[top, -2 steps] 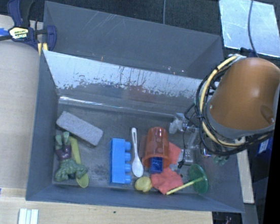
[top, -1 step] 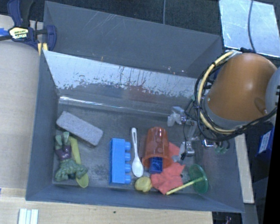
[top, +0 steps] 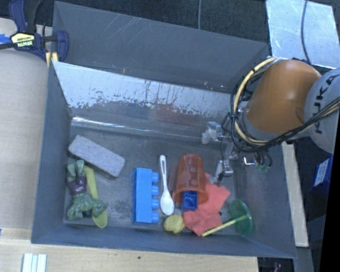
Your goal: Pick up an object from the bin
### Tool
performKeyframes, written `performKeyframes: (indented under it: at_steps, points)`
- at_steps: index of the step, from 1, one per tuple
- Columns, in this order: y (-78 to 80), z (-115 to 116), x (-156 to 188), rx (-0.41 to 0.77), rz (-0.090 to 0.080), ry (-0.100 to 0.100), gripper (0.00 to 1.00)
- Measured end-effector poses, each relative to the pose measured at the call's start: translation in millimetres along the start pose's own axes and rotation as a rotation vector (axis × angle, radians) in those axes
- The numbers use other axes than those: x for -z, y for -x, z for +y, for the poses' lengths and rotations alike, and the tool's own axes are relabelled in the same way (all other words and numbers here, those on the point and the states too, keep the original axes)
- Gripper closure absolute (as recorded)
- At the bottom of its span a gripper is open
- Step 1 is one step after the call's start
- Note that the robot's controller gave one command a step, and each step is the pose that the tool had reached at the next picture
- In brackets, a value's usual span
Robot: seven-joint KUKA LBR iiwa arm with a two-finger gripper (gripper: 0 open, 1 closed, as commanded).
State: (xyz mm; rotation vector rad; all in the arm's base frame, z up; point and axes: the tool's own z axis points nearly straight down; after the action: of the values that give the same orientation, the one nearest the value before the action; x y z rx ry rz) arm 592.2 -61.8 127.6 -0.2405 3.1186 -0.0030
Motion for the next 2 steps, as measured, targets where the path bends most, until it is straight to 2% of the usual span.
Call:
performKeyframes:
  at_steps: [1,2]
  points:
    - [-13.3,26.1,22.1,0.223,0.004,0.001,0.0]
    - [-13.4,40.9,39.2,0.268,-0.002,0.0,0.0]
